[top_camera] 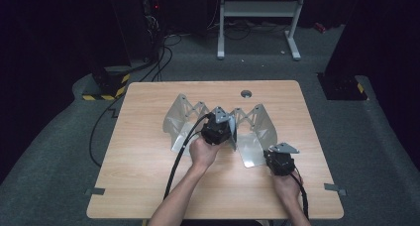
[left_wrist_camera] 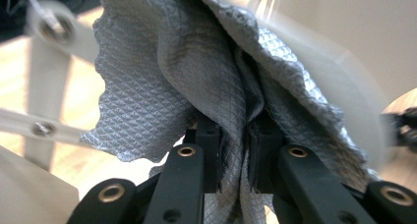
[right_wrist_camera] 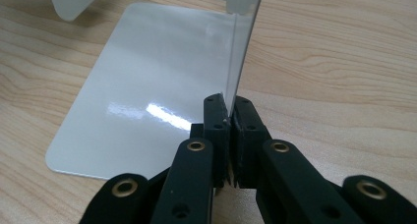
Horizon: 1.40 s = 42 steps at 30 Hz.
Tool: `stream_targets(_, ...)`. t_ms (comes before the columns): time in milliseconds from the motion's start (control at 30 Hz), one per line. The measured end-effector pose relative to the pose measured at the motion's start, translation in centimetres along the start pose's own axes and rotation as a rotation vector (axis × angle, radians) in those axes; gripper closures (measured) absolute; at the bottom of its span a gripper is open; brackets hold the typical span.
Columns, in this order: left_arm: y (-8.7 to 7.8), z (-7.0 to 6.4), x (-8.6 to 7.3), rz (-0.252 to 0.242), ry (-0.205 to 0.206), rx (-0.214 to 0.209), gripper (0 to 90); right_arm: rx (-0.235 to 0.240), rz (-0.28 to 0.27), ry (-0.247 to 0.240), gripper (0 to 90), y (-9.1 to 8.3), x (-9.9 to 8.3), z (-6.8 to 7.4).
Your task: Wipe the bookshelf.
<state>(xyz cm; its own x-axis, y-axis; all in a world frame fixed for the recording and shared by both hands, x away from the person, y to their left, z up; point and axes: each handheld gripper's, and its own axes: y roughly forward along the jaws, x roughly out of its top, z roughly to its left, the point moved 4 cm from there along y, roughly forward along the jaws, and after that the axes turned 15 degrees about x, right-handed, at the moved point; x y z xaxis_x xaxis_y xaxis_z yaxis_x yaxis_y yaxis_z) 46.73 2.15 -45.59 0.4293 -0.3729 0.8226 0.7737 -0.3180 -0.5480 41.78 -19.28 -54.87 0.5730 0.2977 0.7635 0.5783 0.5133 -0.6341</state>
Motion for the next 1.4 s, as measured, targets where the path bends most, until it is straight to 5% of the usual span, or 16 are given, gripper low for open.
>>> stream_targets(467, -0.7, -1.1, -1.1, 0.01, 0.04, -0.011, 78.5, -0.001, 0.002, -0.002, 87.2, 0.0, 0.0, 0.0)
stream_targets(1133, 4.2, -1.7, -5.2, 0.184, 0.037, -0.014, 78.4, -0.001, 0.003, -0.001, 87.0, 0.0, 0.0, 0.0)
stream_targets(1400, 4.2, -1.8, -5.5, 0.194, 0.047, -0.025, 78.4, 0.001, 0.003, 0.001, 87.0, 0.0, 0.0, 0.0)
